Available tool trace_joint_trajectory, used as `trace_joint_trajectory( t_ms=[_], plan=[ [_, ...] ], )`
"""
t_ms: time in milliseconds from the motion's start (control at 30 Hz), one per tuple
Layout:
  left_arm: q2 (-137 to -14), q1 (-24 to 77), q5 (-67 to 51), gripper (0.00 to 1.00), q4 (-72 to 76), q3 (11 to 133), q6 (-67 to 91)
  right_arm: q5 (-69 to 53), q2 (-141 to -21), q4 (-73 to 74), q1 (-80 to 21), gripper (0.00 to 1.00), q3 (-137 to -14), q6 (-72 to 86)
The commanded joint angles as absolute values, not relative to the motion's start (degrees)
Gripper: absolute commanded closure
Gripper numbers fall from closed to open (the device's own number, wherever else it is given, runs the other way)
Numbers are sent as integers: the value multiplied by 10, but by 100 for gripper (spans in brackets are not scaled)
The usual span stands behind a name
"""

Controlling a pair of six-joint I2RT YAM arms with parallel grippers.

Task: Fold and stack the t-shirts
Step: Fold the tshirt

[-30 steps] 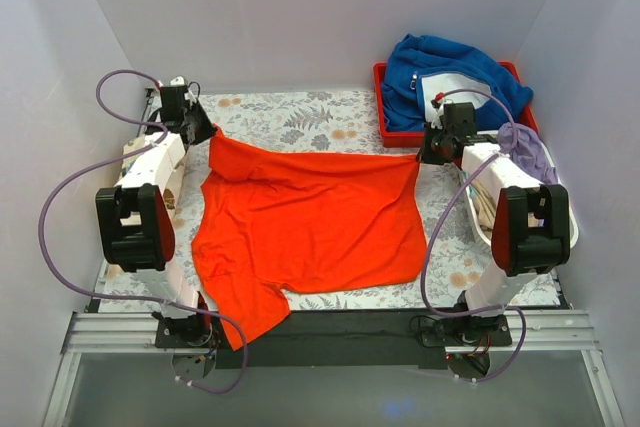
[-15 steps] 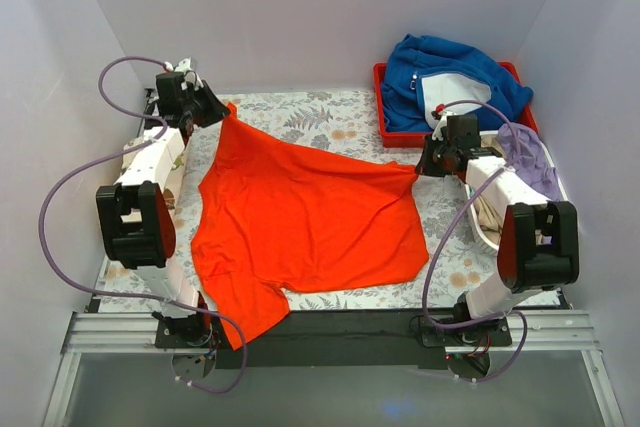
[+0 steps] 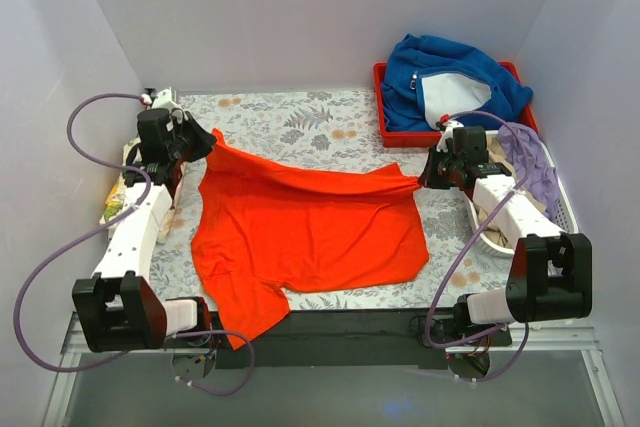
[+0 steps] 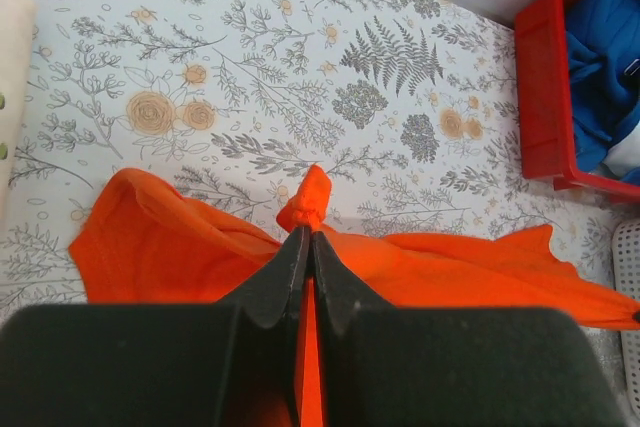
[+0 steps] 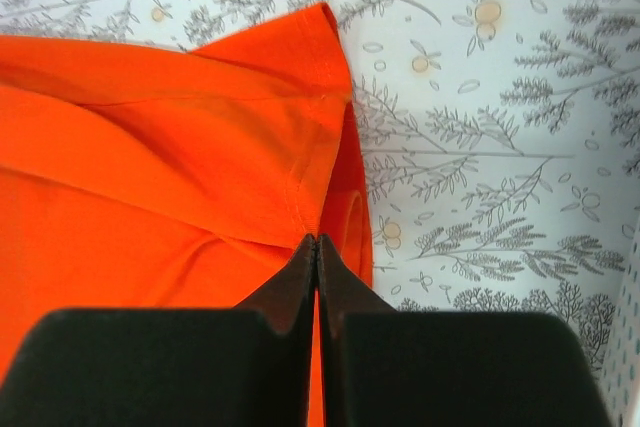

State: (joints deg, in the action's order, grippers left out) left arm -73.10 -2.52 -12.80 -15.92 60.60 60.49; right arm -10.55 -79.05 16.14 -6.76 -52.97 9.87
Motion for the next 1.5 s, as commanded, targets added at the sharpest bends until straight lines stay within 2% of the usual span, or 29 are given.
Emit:
trace_joint_trajectory(
  t_ms=[0,200,433,467,500,533,567,633,667,700,767,867,967,1133,1467],
  plan=[
    [-687,-27,-96,99,-196,576,607,-93,-777,182,-69,99,-513,88],
    [-644,-26,-64,100,-239,512,622,-73,-763,192,-69,99,-488,99],
    [-649,-27,-19,100,-313,478,641,-73,-751,202,-69,99,-462,115],
    [-650,-26,-14,100,-319,476,637,-69,-751,207,-69,76,-461,117],
    [-653,-27,-8,98,-330,482,635,-65,-751,213,-69,66,-459,119],
    [-657,-26,13,93,-355,485,648,-58,-746,221,-69,59,-456,120],
    [-660,-27,25,84,-366,488,650,-52,-742,224,-69,51,-454,123],
    [-664,-26,36,74,-392,507,666,-33,-721,224,-69,45,-453,124],
    [-661,-27,52,62,-395,511,672,-25,-714,224,-70,39,-457,123],
    [-657,-26,53,54,-394,512,675,-19,-709,223,-70,38,-462,124],
    [-651,-27,46,47,-388,526,678,-30,-707,215,-70,37,-484,115],
    [-635,-27,26,46,-356,534,682,-85,-739,197,-70,39,-521,106],
    [-636,-26,-65,46,-300,534,687,-139,-793,186,-74,41,-555,105],
    [-716,-25,-154,48,-249,530,697,-197,-880,162,-89,42,-598,104],
    [-840,-13,-156,51,-227,524,683,-220,-983,147,-157,43,-651,98]
  ],
)
